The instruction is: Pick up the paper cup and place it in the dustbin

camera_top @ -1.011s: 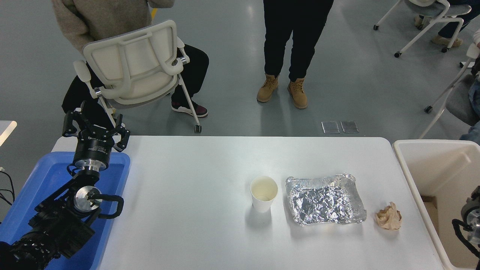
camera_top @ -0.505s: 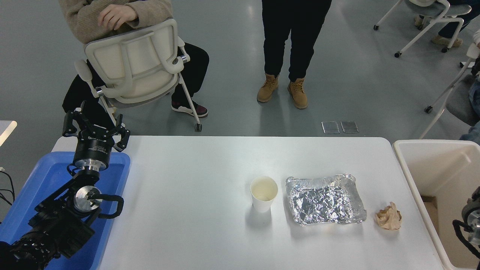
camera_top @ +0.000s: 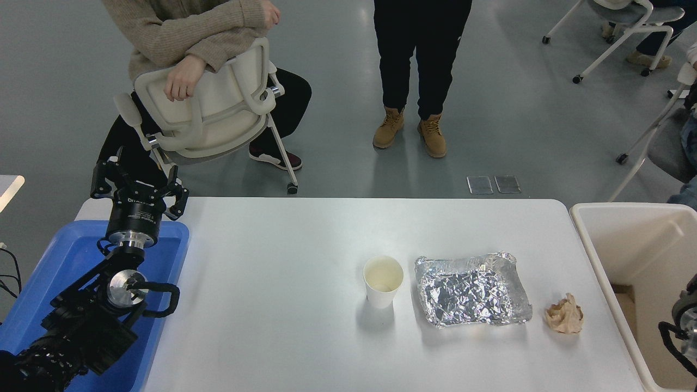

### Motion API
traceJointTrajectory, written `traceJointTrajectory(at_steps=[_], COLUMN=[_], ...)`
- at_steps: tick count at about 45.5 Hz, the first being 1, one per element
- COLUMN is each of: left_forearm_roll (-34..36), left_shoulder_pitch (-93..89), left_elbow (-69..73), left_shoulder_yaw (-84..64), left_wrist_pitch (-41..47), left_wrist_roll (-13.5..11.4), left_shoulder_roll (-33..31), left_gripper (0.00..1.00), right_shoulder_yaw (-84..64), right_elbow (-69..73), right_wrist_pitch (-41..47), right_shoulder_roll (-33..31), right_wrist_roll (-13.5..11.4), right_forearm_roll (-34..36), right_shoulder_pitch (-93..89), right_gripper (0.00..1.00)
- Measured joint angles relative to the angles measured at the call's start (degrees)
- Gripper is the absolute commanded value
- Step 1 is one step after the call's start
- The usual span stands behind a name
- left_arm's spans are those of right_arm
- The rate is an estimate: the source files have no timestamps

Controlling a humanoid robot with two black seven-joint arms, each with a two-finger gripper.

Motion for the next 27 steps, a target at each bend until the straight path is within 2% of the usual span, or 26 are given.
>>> traceJointTrajectory(at_steps=[27], left_forearm_roll=[0.01], left_shoulder_pitch=[0.00], left_elbow=[0.01], left_shoulder_yaw=[0.00], left_wrist_pitch=[0.00], left_wrist_roll=[0.03], left_shoulder_roll=[0.00], left_gripper=[0.99], right_shoulder_yaw=[-0.12], right_elbow=[0.01], right_wrist_pitch=[-0.17], right_shoulder_roll=[0.23], right_wrist_roll=[0.00], right_forearm_roll=[0.00], right_shoulder_pitch=[0.06], right_gripper=[0.00])
